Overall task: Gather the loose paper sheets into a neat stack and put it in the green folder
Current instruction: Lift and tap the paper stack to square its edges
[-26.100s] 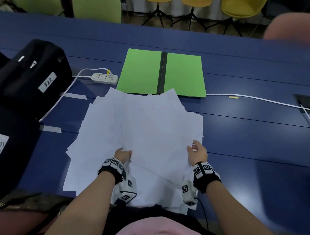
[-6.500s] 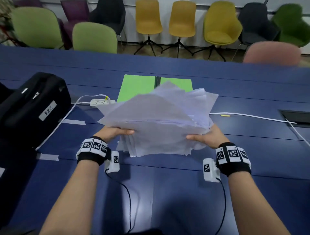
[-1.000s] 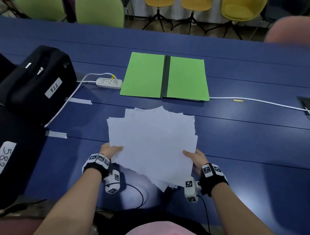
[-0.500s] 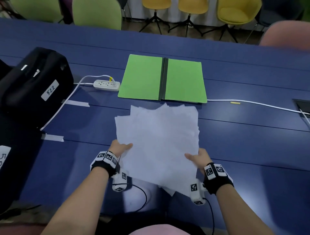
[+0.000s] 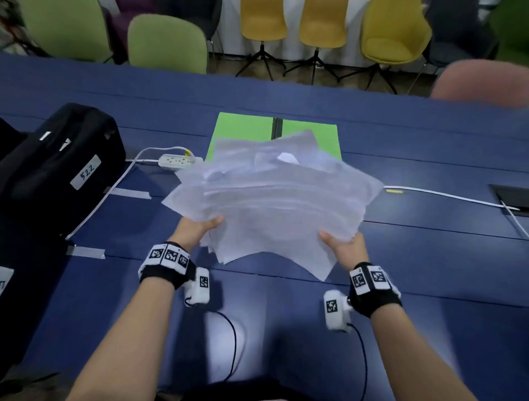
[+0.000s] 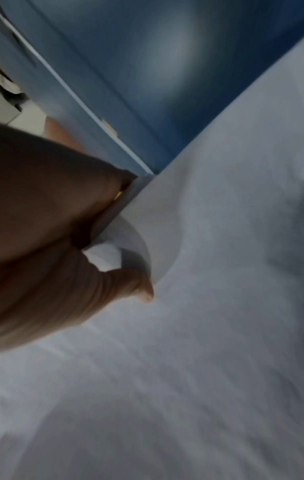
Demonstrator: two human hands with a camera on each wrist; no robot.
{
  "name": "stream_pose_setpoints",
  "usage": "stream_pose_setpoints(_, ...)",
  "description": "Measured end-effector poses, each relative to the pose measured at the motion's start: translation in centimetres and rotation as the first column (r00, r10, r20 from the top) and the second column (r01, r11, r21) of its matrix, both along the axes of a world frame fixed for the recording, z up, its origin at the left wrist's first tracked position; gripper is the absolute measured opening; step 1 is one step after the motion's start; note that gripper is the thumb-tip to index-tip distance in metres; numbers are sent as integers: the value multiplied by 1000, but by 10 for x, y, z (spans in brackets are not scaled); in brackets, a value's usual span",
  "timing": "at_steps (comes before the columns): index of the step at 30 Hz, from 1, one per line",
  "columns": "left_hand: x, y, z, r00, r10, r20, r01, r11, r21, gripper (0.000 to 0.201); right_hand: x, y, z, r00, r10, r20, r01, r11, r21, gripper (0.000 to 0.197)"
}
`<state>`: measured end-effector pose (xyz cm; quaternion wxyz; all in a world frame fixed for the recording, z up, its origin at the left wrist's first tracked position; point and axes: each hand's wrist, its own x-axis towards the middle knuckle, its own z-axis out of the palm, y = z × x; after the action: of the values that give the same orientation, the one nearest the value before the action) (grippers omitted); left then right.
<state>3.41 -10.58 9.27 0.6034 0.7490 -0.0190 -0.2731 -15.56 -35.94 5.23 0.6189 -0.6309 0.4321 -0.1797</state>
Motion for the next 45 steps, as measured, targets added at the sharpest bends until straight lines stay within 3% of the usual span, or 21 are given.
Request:
stream_pose_setpoints(4,-7,-5,-18,992,-125,8,124,991,57,15,-14,9,-23,990,-102,-97,108,993,50,56)
stream_pose_setpoints(7,-2,1,-12,986,-164,-21,165,985,58,22,-18,2,-5,995,-94,39,94,995,21,28)
stream_pose_setpoints(10,0,7,-8,981,-194,-13,194,979,59,36,-20,-6,13,987,-31,157,36,999,-28,30)
stream_pose_setpoints(12,-4,8,-7,970,-243,11,241,967,81,35,-24,-5,12,995,27,100,-22,999,-48,31)
stream_pose_setpoints(14,-10,7,-5,944,-326,47,318,939,130,36,-33,-8,4,999,38,13,-38,999,1,20)
stream_pose_setpoints(16,-12,6,-8,911,-407,62,399,910,107,36,-37,-8,-1,997,-9,-82,17,996,87,22)
stream_pose_setpoints(18,-10,4,-14,940,-339,39,332,935,126,29,-35,-7,4,997,-12,-81,22,993,116,17)
stream_pose_setpoints(21,-11,-6,-12,980,-197,-37,200,972,125,58,-15,-9,16,991,-54,120,55,998,-2,20)
stream_pose_setpoints(24,-20,-18,17,995,-94,26,92,994,52,48,-1,-7,41,959,-27,281,48,997,-67,23)
stream_pose_setpoints(26,-14,-15,12,998,-53,16,52,998,26,50,-1,-7,48,942,-4,335,38,995,-95,27)
stream_pose_setpoints(29,-6,-1,-5,1000,0,28,0,1000,-12,26,-11,-10,33,970,96,222,-82,994,-70,36)
stream_pose_setpoints(33,-12,6,-22,995,-93,48,92,995,27,25,-26,-10,4,958,277,78,-275,961,-41,19)
stream_pose_setpoints(38,-7,-4,-10,986,-116,116,119,993,-15,24,-20,-12,8,973,231,9,-223,948,-228,30)
stream_pose_setpoints(41,-4,-9,-3,986,-80,148,86,996,-35,24,-27,-23,5,969,244,22,-240,963,-122,49)
stream_pose_setpoints(45,-1,-12,8,984,-3,176,23,993,-112,27,-33,-26,3,971,236,29,-232,969,-89,30)
